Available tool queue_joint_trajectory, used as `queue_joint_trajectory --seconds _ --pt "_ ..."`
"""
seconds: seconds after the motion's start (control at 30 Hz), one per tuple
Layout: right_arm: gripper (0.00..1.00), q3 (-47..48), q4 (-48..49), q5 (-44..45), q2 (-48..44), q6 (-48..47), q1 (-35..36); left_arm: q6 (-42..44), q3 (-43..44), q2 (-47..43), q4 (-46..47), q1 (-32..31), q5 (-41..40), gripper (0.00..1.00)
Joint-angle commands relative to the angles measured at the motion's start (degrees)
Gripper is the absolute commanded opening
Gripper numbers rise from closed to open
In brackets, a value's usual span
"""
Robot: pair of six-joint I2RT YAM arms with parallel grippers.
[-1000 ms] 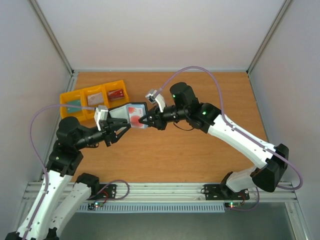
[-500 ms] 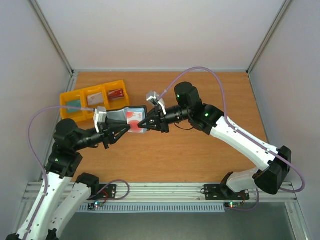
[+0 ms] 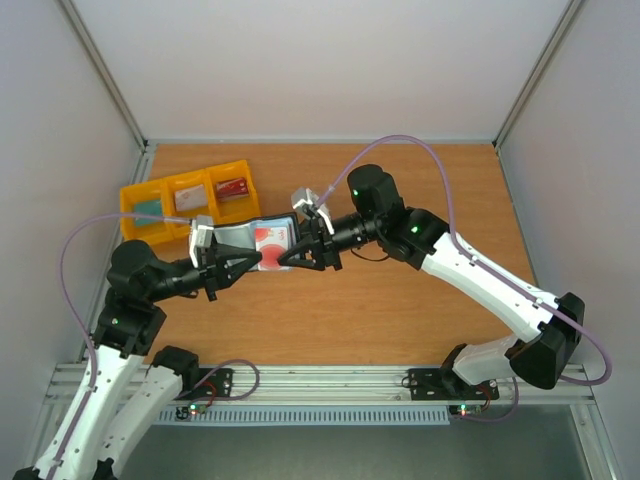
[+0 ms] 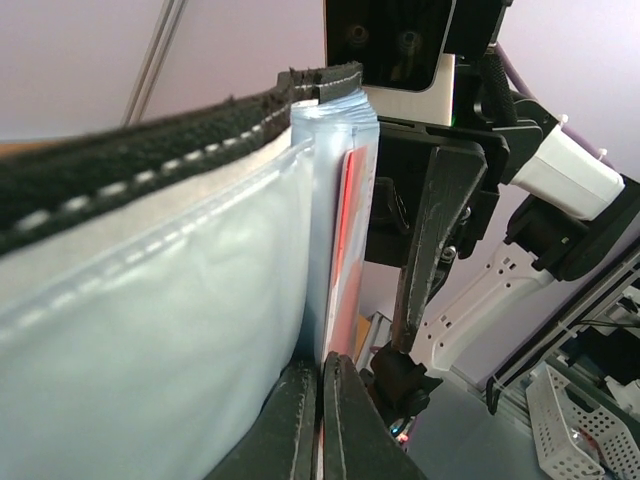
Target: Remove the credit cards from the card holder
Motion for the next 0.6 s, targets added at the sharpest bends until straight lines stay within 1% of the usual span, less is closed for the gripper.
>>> queue_joint_trajectory --seconds 0.0,0.13,0.2,0.33,0.37,0.5,0.53,0.57 --pt "0.32 0.4 -1.0 -3.6 -1.8 -1.2 0.4 -1.7 -0.2 -1.1 4.0 0.1 -0.3 0.0" --pt "0.26 -0.1 -1.1 -4.0 -2.7 -1.0 -1.3 -2.4 -1.6 -1.4 5.9 0.1 0.0 0.0" --pt "0.19 0.8 -2.6 -4.9 -2.6 -1.7 -2.3 -3.3 -2.1 -1.3 7.2 0.2 -0.2 0.0" --pt "0.03 0.9 -4.2 -5.3 -2.8 -2.5 -3.7 -3.5 -1.8 -1.4 7.6 0.1 0.3 0.0" --pt "0.01 0.9 -4.1 -5.6 -2.7 -2.6 -3.6 -3.5 -2.0 -1.4 7.8 0.2 0.4 0.0" --pt "0.02 1.5 -5.8 -5.4 -1.9 -3.6 -4.0 -4.3 -2.8 -1.7 9.0 0.1 0.6 0.0" --pt "0.06 1.8 -6.6 -5.3 -1.9 -3.9 -4.3 -4.3 -2.9 -1.8 9.2 0.2 0.8 0.0" --pt "0.12 2.2 -7.4 -5.2 -1.8 -3.9 -4.5 -4.2 -2.9 -1.9 9.1 0.1 1.2 0.0"
